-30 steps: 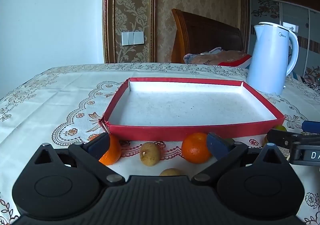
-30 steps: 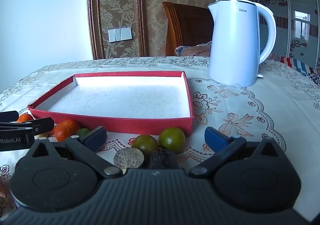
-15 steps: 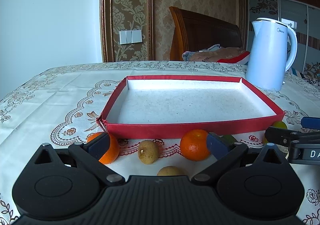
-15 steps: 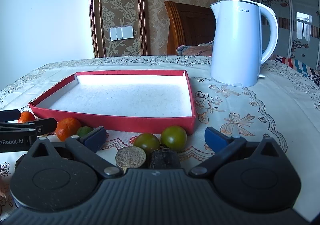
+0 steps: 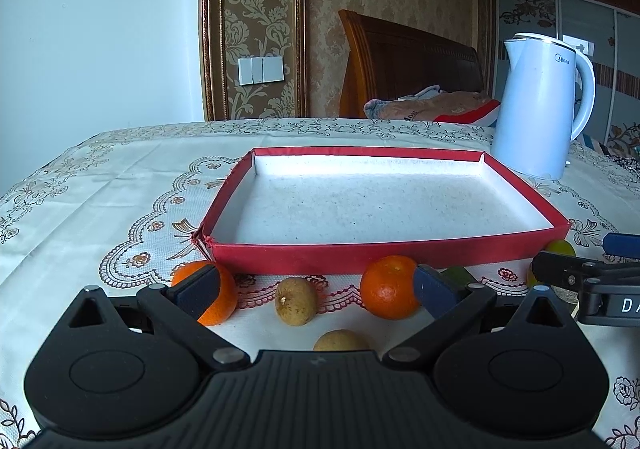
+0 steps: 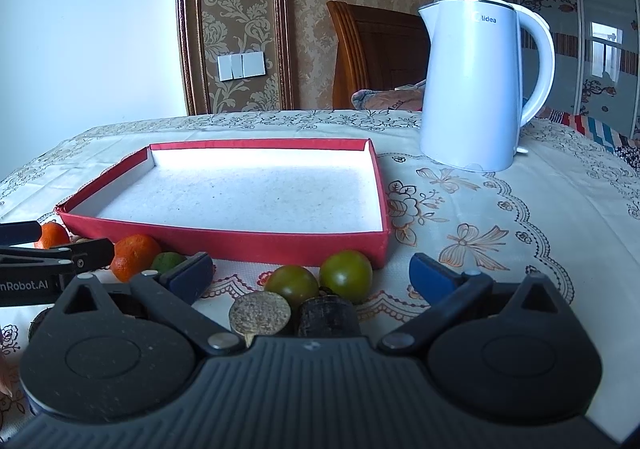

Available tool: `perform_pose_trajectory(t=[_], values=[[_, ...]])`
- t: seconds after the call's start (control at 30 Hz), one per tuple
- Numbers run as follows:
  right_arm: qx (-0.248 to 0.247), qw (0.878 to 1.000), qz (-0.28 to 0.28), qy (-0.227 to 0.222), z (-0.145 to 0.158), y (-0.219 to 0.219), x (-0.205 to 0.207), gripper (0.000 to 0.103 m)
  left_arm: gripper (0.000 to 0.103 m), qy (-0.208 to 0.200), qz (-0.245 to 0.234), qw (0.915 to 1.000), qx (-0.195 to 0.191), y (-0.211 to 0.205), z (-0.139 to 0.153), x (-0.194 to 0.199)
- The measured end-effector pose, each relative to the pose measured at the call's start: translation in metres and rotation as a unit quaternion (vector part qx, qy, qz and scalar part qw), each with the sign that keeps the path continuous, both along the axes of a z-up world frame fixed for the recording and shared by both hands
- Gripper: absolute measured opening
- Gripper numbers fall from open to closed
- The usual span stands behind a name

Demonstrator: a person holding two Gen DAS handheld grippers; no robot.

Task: Organize fruits
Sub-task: 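Move the left tool down toward the brown hairy taro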

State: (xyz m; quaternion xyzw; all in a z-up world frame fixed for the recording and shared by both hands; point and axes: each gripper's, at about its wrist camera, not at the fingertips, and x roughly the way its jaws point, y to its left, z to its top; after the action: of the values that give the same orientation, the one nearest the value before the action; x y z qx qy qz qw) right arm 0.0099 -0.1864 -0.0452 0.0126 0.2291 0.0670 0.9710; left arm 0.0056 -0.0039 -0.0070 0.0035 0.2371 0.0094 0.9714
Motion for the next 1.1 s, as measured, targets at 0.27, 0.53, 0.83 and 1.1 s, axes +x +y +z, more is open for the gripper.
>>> perform_pose_trajectory(t=[0.27, 0.53, 0.83, 1.1], values=[[0.008, 1.0, -0.004, -0.004, 0.001, -0.004, -0.001, 0.103, 0.103, -0.006, 0.001, 1.0, 0.002, 0.001, 0.001, -0.003], [0.02, 1.0, -0.007, -0.014, 0.003, -0.008, -0.004, 0.103, 0.103, -0.003, 0.006, 1.0, -0.002, 0.006, 0.002, -0.012], [0.016, 1.0, -0.003, -0.02, 0.004, -0.007, -0.005, 0.103, 0.103, 0.014, -0.008, 0.9994, 0.03, -0.005, -0.002, -0.033], [0.017, 1.0, -0.005, -0.019, 0.003, -0.007, -0.005, 0.103, 0.103, 0.036, 0.015, 0.9988, 0.03, -0.004, -0.006, -0.033]])
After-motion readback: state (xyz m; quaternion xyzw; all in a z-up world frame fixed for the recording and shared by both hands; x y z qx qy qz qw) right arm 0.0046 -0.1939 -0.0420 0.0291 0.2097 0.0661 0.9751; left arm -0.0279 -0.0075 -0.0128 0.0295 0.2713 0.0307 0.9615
